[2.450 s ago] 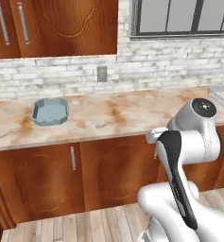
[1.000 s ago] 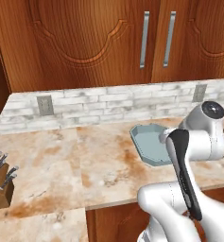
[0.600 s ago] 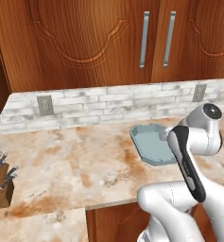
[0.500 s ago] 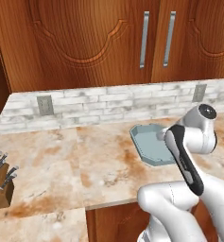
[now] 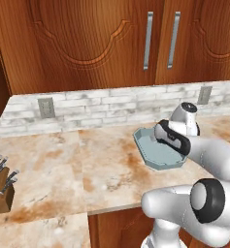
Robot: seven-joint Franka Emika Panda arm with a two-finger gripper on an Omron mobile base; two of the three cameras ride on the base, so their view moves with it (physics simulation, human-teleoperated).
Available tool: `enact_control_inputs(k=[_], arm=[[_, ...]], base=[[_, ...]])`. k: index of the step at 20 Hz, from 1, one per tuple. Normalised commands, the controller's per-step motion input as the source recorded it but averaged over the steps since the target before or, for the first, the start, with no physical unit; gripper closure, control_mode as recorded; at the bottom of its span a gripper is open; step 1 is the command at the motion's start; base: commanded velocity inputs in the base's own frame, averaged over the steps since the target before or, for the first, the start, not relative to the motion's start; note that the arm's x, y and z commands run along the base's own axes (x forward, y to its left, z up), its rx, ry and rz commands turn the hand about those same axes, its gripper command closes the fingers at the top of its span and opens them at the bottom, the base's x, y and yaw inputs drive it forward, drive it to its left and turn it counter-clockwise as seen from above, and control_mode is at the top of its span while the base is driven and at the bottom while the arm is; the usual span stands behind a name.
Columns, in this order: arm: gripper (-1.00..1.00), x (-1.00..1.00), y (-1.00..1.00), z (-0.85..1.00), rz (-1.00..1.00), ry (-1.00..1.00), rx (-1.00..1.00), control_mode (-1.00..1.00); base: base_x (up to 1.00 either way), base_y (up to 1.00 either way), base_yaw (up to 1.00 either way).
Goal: Place one onion and one fish in each tupperware on the nearby counter, to pack two identical lunches.
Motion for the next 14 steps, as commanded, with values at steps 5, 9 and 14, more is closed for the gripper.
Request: enact_control_inputs(k=[5, 9, 14], arm=[[1.00, 0.52, -0.24, -0.30, 0.00, 0.00, 0.00, -1.00], [1.00, 0.35, 0.00, -0.42, 0.00, -0.03, 0.00, -1.00], [1.00, 0.31, 0.00, -0.38, 0.00, -0.04, 0.00, -1.00]], base=[[0.00, 0.00, 0.00], [0.00, 0.00, 0.00], [0.00, 0.00, 0.00]])
